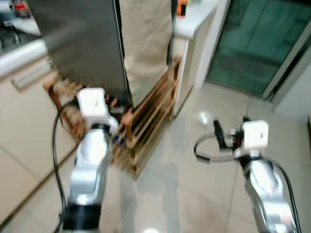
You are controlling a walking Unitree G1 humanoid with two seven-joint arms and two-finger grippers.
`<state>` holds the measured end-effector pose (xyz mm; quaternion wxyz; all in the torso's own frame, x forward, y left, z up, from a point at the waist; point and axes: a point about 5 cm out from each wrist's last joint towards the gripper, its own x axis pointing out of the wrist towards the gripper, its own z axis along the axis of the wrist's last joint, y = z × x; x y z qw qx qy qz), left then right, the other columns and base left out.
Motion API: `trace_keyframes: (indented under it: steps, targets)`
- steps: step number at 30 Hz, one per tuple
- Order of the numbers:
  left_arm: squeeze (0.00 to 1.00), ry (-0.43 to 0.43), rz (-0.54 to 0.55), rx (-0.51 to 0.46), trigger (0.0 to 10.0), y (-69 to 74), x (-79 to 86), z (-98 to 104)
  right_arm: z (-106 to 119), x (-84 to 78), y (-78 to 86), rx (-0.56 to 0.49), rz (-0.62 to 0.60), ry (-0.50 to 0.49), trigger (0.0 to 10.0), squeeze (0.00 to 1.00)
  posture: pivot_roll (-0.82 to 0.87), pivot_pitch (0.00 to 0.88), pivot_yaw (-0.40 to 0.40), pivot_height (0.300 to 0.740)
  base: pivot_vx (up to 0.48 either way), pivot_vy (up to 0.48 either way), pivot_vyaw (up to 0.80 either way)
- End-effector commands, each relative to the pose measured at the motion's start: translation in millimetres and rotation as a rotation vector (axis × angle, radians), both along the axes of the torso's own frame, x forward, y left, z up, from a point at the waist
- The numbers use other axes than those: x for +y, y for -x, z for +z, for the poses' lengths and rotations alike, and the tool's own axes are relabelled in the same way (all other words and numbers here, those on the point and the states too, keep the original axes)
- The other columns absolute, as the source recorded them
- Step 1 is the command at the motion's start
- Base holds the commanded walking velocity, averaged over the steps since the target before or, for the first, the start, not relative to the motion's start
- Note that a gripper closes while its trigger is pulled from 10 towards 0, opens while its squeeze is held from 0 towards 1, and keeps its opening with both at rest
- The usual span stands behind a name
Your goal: Restocking fridge
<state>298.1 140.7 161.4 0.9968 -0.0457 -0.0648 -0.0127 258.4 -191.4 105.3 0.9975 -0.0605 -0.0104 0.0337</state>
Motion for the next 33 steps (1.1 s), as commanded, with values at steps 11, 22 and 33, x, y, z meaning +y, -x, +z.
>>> trace_keyframes:
  steps: [11,22,33]
  targets:
    - [0.0,0.007,0.071,0.021,10.0,-0.6,14.5,-5,4,7.8,-2.8,-0.026,0.024,-0.011,10.0,0.0,-0.11,0.021,-0.008,0.74,0.47,0.0,0.0]
    - [0.0,0.011,0.028,0.008,10.0,-13.1,8.9,2,7,7.5,-7.9,-0.032,0.023,-0.009,10.0,0.0,-0.11,0.012,-0.008,0.74,0.0,0.0,0.0]
    - [0.0,0.044,0.019,0.034,10.0,-15.8,0.3,-2,11,12.0,-9.8,-0.049,0.037,-0.001,10.0,0.04,-0.11,0.0,-0.002,0.74,0.0,-0.428,0.56]
